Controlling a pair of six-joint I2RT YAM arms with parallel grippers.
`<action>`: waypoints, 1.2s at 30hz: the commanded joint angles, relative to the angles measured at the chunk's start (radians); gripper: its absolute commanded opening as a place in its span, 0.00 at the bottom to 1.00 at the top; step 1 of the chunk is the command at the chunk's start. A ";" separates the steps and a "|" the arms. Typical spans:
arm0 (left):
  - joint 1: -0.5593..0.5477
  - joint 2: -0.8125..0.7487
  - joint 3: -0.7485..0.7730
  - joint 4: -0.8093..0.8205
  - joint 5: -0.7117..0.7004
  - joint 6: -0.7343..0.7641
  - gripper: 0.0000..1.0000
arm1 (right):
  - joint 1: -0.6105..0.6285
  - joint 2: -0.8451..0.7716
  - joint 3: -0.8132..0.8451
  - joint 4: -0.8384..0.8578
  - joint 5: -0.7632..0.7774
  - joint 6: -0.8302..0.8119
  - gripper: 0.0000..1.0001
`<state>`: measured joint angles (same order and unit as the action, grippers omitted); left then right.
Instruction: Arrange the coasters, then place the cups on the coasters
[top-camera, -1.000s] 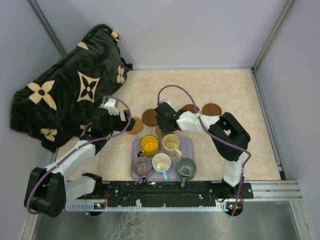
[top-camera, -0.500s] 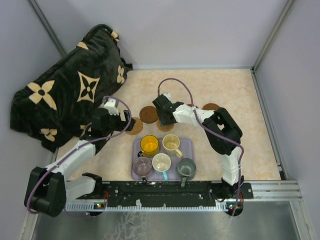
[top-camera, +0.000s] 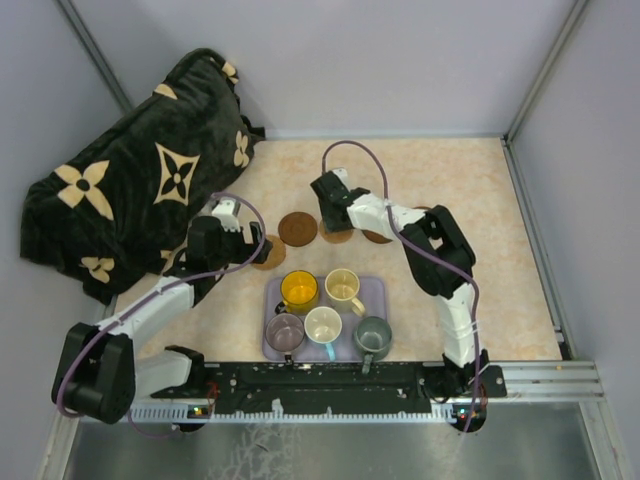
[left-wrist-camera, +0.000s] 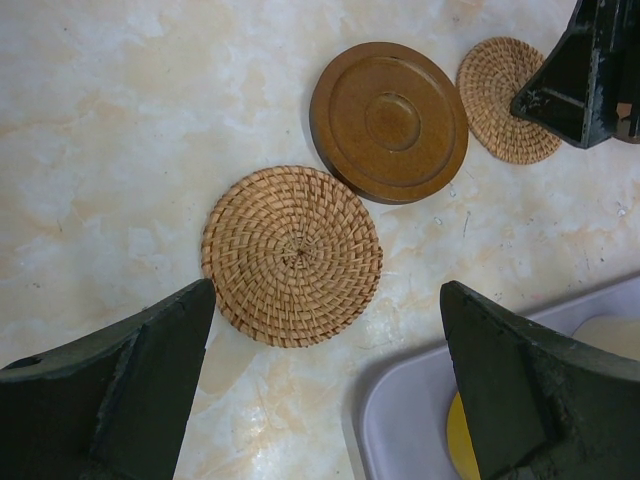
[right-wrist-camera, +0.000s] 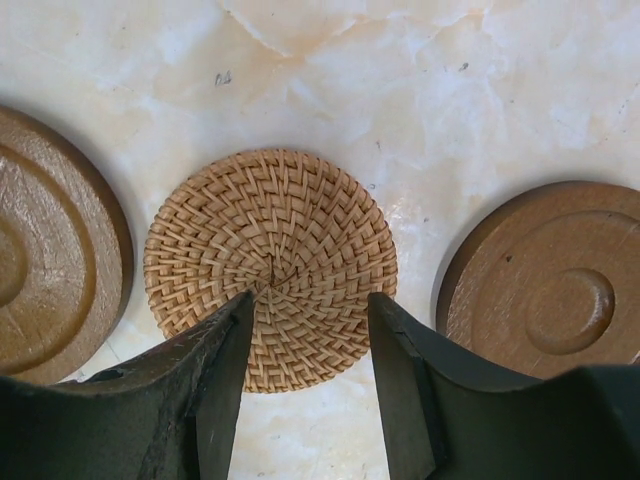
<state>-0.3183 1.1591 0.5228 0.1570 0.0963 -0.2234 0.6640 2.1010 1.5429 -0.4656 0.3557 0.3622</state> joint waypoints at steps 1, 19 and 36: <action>0.001 0.015 0.015 0.026 -0.007 0.010 0.99 | -0.027 0.065 0.027 -0.049 0.045 -0.032 0.50; 0.000 0.029 0.029 0.018 -0.005 0.014 0.99 | -0.050 0.045 0.013 -0.027 0.039 -0.029 0.50; 0.000 0.074 0.036 0.004 -0.124 0.024 0.99 | -0.025 -0.106 0.004 0.084 -0.034 -0.097 0.50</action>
<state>-0.3183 1.2133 0.5297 0.1574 0.0139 -0.2127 0.6308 2.1036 1.5505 -0.4286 0.3351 0.3019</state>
